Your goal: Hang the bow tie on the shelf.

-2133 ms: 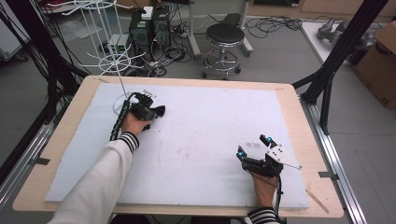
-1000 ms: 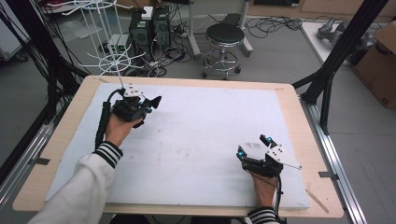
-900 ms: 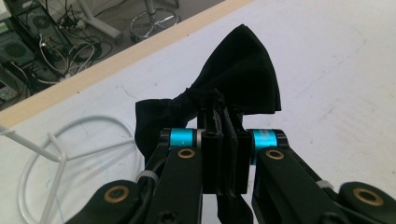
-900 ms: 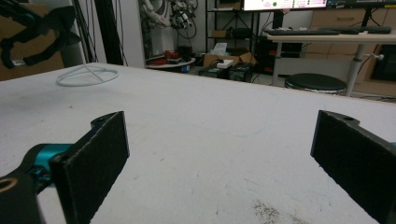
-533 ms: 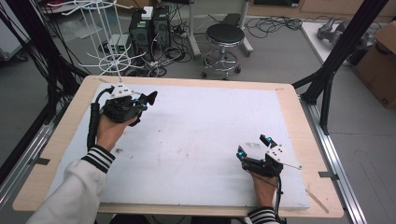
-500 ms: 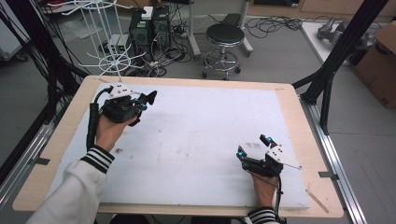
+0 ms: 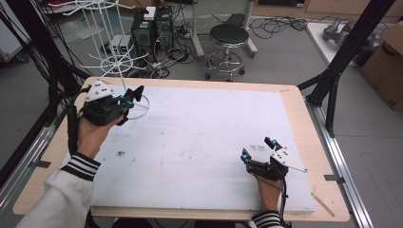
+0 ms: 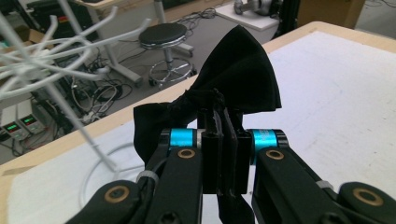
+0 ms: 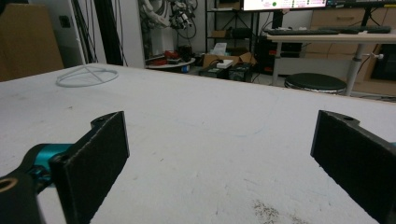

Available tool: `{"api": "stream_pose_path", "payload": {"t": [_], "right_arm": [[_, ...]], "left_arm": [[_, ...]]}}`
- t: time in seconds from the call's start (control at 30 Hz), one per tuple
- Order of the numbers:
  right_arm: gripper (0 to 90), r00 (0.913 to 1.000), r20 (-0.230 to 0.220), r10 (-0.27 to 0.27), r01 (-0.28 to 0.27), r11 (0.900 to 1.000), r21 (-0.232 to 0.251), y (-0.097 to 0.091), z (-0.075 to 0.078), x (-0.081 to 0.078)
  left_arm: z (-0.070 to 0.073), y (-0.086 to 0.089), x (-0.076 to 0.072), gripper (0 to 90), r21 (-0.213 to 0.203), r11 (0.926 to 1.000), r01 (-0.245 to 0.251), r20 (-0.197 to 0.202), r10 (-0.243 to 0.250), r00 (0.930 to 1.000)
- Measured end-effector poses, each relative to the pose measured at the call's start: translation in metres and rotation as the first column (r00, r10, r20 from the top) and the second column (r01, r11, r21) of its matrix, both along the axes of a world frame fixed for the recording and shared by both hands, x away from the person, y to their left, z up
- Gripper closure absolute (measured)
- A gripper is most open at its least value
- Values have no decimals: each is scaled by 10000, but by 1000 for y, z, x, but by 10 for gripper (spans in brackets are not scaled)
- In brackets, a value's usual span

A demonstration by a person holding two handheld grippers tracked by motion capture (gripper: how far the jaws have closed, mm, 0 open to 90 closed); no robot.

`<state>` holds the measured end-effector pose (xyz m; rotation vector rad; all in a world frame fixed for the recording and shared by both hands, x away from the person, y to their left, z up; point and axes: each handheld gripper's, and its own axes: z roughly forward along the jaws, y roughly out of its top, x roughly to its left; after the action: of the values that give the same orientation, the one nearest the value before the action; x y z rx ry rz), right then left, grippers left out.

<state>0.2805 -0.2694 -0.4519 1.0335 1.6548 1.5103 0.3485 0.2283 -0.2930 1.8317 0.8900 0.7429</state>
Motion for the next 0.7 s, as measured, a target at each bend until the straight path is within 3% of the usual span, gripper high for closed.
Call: {"api": "stream_pose_path", "payload": {"t": [0.23, 0.7], "right_arm": [[33, 10000, 46, 0, 0, 10000, -13, -1, 0, 1], [32, 10000, 26, -37, 37, 10000, 16, -1, 0, 0]], "left_arm": [[11, 29, -10, 864, -314, 9972, -673, 417, 686, 9968], [25, 44, -9, 864, -508, 9951, -847, 764, 884, 9932]]}}
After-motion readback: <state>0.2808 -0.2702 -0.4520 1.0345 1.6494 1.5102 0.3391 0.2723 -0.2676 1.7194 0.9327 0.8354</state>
